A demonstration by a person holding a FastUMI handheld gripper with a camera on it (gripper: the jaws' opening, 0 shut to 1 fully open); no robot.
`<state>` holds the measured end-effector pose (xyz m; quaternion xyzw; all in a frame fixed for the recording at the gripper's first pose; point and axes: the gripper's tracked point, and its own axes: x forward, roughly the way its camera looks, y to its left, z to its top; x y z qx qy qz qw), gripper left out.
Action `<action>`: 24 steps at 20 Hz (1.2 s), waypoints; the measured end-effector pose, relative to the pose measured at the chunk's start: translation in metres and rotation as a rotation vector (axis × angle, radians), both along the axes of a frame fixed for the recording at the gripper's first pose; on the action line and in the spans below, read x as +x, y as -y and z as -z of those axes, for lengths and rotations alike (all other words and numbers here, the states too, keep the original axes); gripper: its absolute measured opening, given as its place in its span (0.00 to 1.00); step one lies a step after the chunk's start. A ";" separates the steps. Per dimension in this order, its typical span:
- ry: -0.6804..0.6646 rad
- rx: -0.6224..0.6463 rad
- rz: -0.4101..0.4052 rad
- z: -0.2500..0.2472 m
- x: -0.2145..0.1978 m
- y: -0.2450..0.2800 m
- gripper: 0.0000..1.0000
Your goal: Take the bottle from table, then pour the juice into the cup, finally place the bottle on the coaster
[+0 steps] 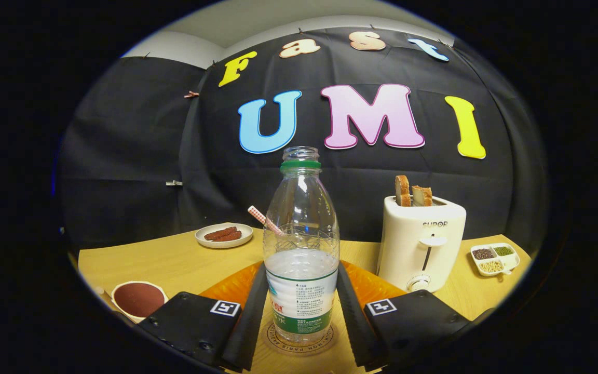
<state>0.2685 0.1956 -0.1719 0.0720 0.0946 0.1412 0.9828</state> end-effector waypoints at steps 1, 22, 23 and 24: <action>-0.002 0.002 -0.004 0.001 0.000 -0.001 0.73; 0.043 0.004 -0.009 -0.032 -0.045 0.007 0.94; 0.055 0.010 -0.005 -0.039 -0.053 0.009 0.94; 0.064 0.009 -0.003 -0.045 -0.062 0.012 0.94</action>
